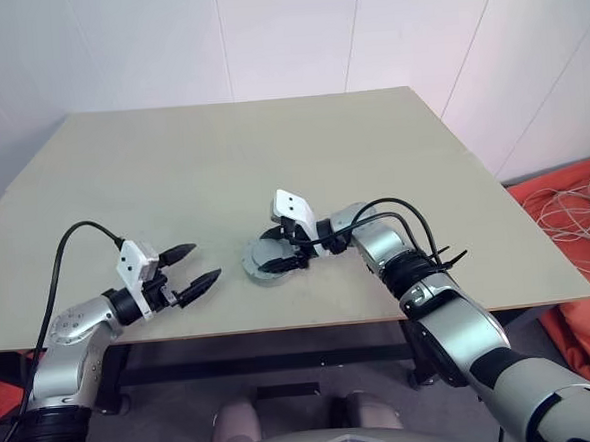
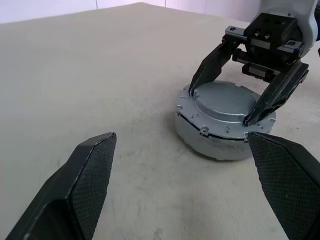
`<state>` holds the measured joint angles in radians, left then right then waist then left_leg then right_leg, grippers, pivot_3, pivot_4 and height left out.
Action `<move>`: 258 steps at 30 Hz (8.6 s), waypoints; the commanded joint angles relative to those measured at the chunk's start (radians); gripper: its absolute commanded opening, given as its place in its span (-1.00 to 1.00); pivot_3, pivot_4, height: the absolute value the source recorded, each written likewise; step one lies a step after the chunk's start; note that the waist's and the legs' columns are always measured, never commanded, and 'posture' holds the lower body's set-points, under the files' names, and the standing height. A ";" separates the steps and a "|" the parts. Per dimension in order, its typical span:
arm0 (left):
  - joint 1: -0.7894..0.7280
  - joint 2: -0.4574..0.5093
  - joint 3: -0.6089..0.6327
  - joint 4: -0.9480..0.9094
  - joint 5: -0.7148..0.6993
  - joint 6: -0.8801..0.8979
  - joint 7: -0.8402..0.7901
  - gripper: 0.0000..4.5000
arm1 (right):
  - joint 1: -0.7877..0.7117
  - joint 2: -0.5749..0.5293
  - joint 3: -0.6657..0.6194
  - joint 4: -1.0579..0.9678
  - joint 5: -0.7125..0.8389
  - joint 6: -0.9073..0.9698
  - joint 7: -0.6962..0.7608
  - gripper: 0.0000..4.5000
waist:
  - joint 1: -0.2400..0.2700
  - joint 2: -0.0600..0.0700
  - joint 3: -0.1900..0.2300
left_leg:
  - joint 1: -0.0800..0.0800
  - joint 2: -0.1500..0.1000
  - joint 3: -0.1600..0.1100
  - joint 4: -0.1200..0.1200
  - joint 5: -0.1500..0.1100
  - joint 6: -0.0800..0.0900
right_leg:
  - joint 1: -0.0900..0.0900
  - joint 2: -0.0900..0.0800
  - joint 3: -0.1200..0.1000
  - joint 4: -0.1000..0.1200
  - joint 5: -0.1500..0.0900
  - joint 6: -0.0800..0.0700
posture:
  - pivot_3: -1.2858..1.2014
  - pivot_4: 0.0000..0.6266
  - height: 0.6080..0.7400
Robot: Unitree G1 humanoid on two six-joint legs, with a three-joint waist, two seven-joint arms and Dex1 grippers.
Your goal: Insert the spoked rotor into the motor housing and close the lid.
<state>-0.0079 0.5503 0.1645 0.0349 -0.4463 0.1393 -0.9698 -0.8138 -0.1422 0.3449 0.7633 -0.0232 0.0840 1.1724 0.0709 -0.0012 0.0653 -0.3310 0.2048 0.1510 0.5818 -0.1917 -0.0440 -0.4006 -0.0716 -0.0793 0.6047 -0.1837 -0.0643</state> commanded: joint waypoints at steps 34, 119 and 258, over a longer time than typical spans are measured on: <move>-0.073 -0.013 -0.002 -0.045 -0.056 0.112 0.033 0.29 | 0.004 -0.023 0.047 -0.013 -0.037 0.087 0.043 0.41 | 0.003 0.000 0.000 | -0.001 0.000 0.000 0.000 0.000 0.000 | 0.000 0.000 0.000 0.000 0.000 0.000 | 0.03 -1.00 1.00; -0.245 -0.155 -0.269 0.036 0.157 0.203 0.128 -1.00 | 0.202 0.112 -0.803 -0.411 0.747 1.530 -0.818 0.99 | 0.030 0.013 -0.011 | -0.003 -0.002 0.001 -0.010 0.001 -0.001 | 0.002 -0.001 -0.003 -0.018 -0.001 0.004 | 0.03 -1.00 1.00; -0.156 -0.347 0.181 -0.036 -1.221 0.856 0.855 -0.07 | 0.095 0.182 -0.919 -0.497 1.211 1.530 -1.033 -0.48 | 0.038 0.011 -0.011 | -0.017 -0.004 -0.001 -0.011 0.005 -0.008 | -0.005 -0.001 -0.003 -0.018 0.000 0.010 | 0.03 -1.00 1.00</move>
<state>-0.1597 0.1916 0.3596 0.0249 -1.6672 0.9900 -0.1181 -0.6850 0.0276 -0.5684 0.3177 1.1187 1.6100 0.1088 0.1091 0.0100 0.0546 -0.3484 0.2011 0.1497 0.5713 -0.1866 -0.0522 -0.4059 -0.0727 -0.0825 0.5866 -0.1840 -0.0541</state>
